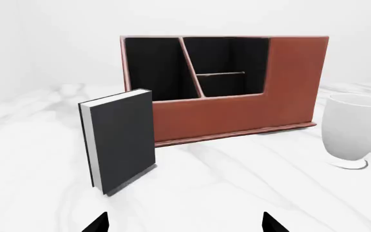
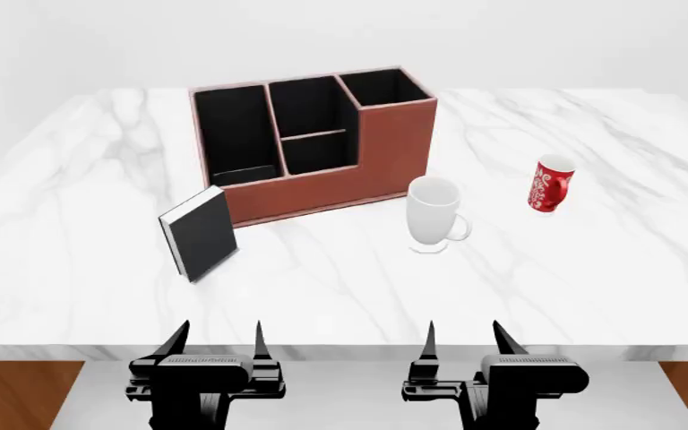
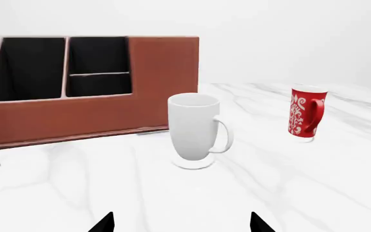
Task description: Pick up the red mug and place it to the right of the caddy.
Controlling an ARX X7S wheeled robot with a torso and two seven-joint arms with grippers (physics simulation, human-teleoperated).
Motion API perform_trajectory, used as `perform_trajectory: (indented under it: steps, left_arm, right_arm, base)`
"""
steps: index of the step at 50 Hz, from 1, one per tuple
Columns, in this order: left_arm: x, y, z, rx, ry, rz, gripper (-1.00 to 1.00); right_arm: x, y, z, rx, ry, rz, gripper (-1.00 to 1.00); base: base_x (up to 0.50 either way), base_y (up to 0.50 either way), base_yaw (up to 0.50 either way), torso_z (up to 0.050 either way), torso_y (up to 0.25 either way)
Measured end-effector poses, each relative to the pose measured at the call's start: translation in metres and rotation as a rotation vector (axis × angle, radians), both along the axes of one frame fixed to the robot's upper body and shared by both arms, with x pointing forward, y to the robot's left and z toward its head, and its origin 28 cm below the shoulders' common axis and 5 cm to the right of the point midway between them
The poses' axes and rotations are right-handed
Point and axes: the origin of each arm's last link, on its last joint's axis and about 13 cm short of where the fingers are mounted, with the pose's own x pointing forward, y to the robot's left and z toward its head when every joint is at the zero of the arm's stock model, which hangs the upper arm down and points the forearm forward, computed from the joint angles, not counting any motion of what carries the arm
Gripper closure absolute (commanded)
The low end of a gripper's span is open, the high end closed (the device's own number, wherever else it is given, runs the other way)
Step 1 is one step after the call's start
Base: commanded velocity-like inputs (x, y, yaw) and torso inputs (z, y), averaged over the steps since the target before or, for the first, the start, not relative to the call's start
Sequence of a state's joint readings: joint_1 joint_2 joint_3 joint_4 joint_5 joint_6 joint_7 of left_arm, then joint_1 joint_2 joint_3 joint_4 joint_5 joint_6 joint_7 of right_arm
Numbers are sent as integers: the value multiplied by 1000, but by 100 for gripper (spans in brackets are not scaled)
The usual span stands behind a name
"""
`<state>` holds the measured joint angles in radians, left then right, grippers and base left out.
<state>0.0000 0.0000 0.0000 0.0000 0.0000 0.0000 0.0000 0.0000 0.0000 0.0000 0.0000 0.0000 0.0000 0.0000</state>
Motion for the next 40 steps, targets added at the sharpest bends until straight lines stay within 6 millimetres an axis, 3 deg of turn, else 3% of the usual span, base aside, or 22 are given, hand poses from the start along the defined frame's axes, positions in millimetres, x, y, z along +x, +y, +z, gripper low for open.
perform_trajectory:
  steps: [10, 40]
  left_arm:
    - [-1, 0, -1, 4, 1, -4, -100]
    - [-2, -1, -4, 19, 11, -17, -100]
  right_arm:
    - [0, -1, 4, 3, -2, -8, -100]
    - [-1, -1, 5, 19, 17, 15, -100]
  base:
    - [0, -20, 0, 0, 0]
    - [0, -500, 0, 0, 0]
